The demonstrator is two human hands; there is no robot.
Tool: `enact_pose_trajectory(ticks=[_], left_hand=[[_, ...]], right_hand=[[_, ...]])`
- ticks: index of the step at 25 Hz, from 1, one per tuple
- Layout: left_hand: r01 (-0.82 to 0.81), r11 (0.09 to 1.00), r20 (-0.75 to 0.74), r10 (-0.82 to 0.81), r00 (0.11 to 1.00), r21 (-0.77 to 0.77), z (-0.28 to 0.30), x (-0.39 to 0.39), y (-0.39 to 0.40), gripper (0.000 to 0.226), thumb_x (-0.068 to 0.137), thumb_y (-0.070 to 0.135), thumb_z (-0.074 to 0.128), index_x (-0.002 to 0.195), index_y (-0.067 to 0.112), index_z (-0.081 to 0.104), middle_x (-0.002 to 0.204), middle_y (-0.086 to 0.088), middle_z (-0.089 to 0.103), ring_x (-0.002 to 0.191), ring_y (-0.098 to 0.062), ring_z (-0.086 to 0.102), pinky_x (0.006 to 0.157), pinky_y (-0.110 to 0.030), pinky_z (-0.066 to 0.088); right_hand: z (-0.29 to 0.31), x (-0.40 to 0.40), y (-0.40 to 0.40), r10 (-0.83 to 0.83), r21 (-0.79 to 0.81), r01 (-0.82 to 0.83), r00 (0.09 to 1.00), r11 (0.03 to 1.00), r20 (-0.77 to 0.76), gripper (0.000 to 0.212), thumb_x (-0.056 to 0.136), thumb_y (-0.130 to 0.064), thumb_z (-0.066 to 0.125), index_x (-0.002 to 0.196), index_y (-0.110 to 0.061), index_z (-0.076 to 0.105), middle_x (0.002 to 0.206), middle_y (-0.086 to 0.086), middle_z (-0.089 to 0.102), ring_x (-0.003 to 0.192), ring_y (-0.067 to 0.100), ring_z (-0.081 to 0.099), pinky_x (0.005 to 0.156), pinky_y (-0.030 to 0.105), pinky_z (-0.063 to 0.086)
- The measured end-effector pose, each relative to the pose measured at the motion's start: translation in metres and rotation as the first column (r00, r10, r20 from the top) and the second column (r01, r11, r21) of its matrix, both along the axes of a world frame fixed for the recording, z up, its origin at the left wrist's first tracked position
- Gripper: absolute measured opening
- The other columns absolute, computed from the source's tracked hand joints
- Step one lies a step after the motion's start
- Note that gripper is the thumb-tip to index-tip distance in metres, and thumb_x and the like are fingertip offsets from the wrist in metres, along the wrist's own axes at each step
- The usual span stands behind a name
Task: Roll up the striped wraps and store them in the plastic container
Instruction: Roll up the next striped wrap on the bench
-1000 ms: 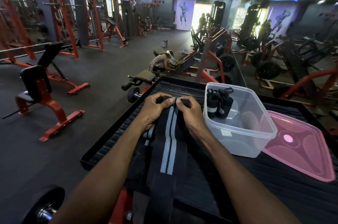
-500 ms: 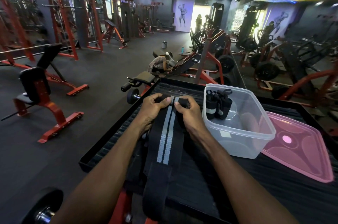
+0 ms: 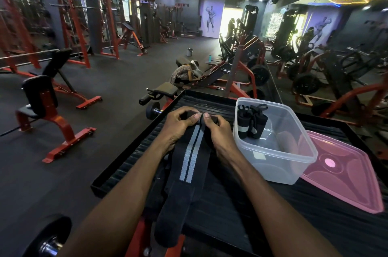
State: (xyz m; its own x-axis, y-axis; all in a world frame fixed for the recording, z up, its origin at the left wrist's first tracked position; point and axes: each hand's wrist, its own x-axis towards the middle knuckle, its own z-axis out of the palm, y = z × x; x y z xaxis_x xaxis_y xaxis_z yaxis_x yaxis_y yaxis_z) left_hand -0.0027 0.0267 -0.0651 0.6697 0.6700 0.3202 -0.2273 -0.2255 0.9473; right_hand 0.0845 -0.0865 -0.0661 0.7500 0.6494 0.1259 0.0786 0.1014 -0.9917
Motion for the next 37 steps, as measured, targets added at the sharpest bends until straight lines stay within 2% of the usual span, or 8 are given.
enact_pose_trajectory(ticks=[5,11,17,22,25,29,32,37], left_hand=[[0.036,0.965,-0.005,-0.039,0.999,-0.259,0.0032,0.0006,-0.0038,0.017,0.088,0.019,0.074,0.101,0.008,0.071,0.094,-0.006,0.074,0.087,-0.019,0.069,0.083,-0.028,0.058],[0.044,0.986,-0.012,-0.046,0.999,-0.161,-0.002,-0.0008,-0.0024,0.009,0.087,0.009,0.073,0.089,0.017,0.076,0.095,-0.007,0.076,0.093,-0.023,0.07,0.098,-0.047,0.054],[0.096,0.955,0.024,-0.093,0.995,-0.279,0.0001,-0.0015,-0.0085,0.024,0.088,0.013,0.073,0.104,-0.004,0.069,0.102,-0.02,0.072,0.093,-0.029,0.069,0.097,-0.051,0.053],[0.017,0.985,-0.028,-0.022,0.999,-0.169,-0.0012,-0.0016,-0.0053,0.015,0.088,0.004,0.07,0.103,0.001,0.069,0.104,-0.019,0.072,0.095,-0.027,0.069,0.096,-0.047,0.054],[0.057,0.97,0.03,-0.051,0.998,-0.238,-0.0002,0.0001,-0.0072,0.015,0.087,0.001,0.07,0.102,0.003,0.067,0.1,-0.015,0.072,0.095,-0.028,0.068,0.093,-0.042,0.056],[0.167,0.897,0.094,-0.141,0.986,-0.41,0.0032,-0.003,-0.0093,0.011,0.089,0.018,0.073,0.089,0.007,0.076,0.099,-0.019,0.075,0.094,-0.031,0.072,0.092,-0.044,0.057],[0.095,0.932,0.044,-0.085,0.995,-0.351,0.0023,-0.0029,-0.0069,0.016,0.088,0.018,0.073,0.072,0.015,0.075,0.093,-0.017,0.074,0.09,-0.03,0.07,0.096,-0.052,0.053],[0.098,0.937,0.064,-0.082,0.995,-0.335,-0.0003,-0.0011,-0.0077,0.015,0.09,0.011,0.069,0.096,-0.002,0.069,0.106,-0.028,0.07,0.097,-0.036,0.067,0.098,-0.052,0.052]], right_hand=[[0.001,0.0022,-0.0027,-0.035,0.069,0.019,0.973,0.997,0.227,0.012,0.095,-0.008,0.062,0.098,-0.02,0.064,0.105,0.008,0.071,0.1,0.019,0.066,0.089,0.03,0.052],[0.004,-0.0008,-0.0019,-0.013,0.004,0.013,0.999,1.0,0.033,0.015,0.096,-0.025,0.063,0.106,-0.014,0.063,0.098,-0.001,0.07,0.092,0.014,0.066,0.076,0.022,0.051],[0.0023,0.0031,-0.0022,-0.045,0.04,0.037,0.978,0.998,0.206,0.013,0.093,-0.006,0.062,0.101,-0.016,0.062,0.098,0.002,0.07,0.09,0.012,0.065,0.082,0.025,0.052],[-0.0007,0.0032,0.0021,-0.031,-0.018,0.03,0.999,0.999,-0.027,0.017,0.096,-0.032,0.062,0.103,-0.016,0.064,0.102,0.004,0.073,0.099,0.021,0.07,0.091,0.041,0.056],[-0.0011,0.0046,0.0016,-0.068,0.0,0.068,0.997,0.998,0.035,0.018,0.097,-0.031,0.06,0.103,-0.015,0.065,0.103,0.005,0.073,0.098,0.021,0.07,0.093,0.046,0.055],[-0.0009,0.0001,0.0019,-0.054,0.067,0.045,0.989,0.997,0.139,0.006,0.096,-0.014,0.062,0.102,-0.014,0.062,0.105,0.005,0.071,0.102,0.019,0.067,0.092,0.034,0.054],[0.0,-0.004,0.0037,-0.007,0.098,0.008,1.0,0.995,-0.01,0.008,0.096,-0.024,0.064,0.103,-0.02,0.061,0.106,0.001,0.072,0.103,0.019,0.068,0.09,0.031,0.054],[-0.002,0.0008,0.0034,0.011,0.03,-0.009,0.998,1.0,-0.057,0.021,0.096,-0.033,0.062,0.11,-0.019,0.065,0.106,0.003,0.075,0.1,0.019,0.072,0.095,0.046,0.056]])
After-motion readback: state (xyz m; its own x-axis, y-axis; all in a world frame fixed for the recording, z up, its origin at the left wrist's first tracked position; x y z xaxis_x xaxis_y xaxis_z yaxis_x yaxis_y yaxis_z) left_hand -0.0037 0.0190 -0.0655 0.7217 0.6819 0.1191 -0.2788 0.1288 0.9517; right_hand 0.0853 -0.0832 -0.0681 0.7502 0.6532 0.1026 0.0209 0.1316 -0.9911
